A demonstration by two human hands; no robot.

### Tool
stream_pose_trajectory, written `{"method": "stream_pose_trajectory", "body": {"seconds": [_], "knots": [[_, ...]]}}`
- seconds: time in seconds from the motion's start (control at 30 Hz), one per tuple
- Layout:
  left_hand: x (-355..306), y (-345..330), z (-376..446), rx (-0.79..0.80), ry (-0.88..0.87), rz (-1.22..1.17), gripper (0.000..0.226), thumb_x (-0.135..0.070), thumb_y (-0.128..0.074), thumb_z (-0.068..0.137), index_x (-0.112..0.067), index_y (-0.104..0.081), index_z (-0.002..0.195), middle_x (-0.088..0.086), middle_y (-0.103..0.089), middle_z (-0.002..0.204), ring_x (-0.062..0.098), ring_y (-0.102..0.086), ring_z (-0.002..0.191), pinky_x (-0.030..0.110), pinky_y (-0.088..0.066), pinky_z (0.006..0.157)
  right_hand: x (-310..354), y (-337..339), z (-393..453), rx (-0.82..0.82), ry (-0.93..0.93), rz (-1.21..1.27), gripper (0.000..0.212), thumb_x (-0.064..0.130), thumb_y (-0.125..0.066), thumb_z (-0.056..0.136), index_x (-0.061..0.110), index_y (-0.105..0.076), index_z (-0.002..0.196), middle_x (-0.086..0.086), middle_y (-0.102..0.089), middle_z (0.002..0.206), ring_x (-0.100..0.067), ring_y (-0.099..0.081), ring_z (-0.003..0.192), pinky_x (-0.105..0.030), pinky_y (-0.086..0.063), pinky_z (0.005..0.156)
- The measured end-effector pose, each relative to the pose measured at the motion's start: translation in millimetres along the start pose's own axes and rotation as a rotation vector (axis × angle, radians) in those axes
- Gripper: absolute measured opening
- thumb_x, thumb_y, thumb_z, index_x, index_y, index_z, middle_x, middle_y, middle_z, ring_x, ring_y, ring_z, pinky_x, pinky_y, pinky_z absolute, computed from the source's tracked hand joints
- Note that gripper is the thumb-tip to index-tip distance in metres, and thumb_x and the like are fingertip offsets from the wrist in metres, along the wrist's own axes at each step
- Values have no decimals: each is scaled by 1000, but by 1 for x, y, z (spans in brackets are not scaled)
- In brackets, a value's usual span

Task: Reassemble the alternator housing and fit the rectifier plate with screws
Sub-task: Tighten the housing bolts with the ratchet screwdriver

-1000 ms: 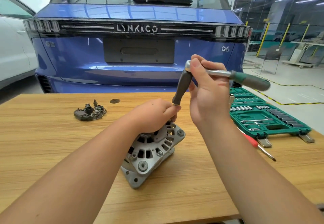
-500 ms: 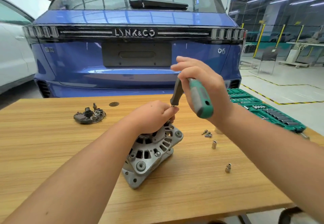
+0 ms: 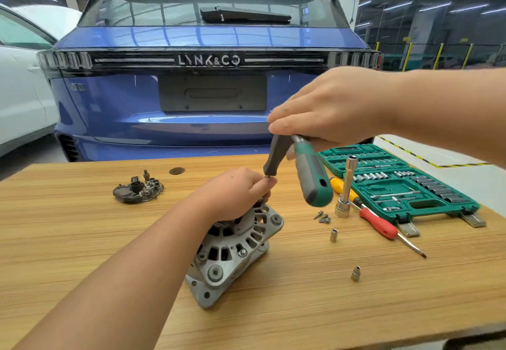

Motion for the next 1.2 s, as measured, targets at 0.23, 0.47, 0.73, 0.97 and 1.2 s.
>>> {"method": "stream_pose_trajectory", "body": {"seconds": [0.23, 0.47, 0.73, 0.97, 1.2], "knots": [[1, 3, -6, -27, 21, -14, 45, -56, -34, 106, -25, -63, 91, -9, -65, 81, 10, -64, 77, 27, -51, 68, -1, 5, 24, 19, -86, 12, 43, 36, -46, 95, 1, -66, 77, -16, -62, 69, -40, -60, 56, -43, -52, 52], [0, 0, 1, -6, -29, 40, 50, -55, -30, 106, -29, -66, 83, -12, -62, 68, 2, -57, 63, 31, -42, 60, -49, -22, 27, 168, -753, 176, 68, 73, -19, 94, 17, -47, 66, -4, -52, 63, -30, -56, 52, -28, -30, 50], [3, -2, 3, -3, -21, 19, 50, -57, -30, 106, -32, -65, 80, -29, -60, 63, -7, -55, 63, 29, -35, 58, -56, -34, 18, 62, -899, 370, 70, 79, -29, 93, 18, -49, 64, 2, -51, 51, -19, -50, 49, -30, -29, 49], [8, -4, 0, 8, 19, -20, 43, -61, -38, 101, -32, -65, 85, -10, -65, 77, 12, -64, 77, 35, -51, 70, 1, 9, 1, -674, -343, 207, 50, 28, -45, 105, 1, -58, 65, -20, -66, 88, -39, -62, 78, -47, -51, 67], [-8, 4, -4, 16, -24, 26, 38, -44, -40, 106, -28, -60, 78, -6, -66, 78, 19, -64, 78, 37, -54, 73, -2, -10, -35, -1096, -730, 423, 53, 33, -54, 102, 2, -56, 59, -18, -59, 107, -33, -53, 102, -49, -41, 84]]}}
Point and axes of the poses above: each hand's wrist, its own z-axis towards the middle knuckle, its own y-axis out of the back of the hand, x = y × z, the point moved 10 cm from there along z, towards the middle knuckle
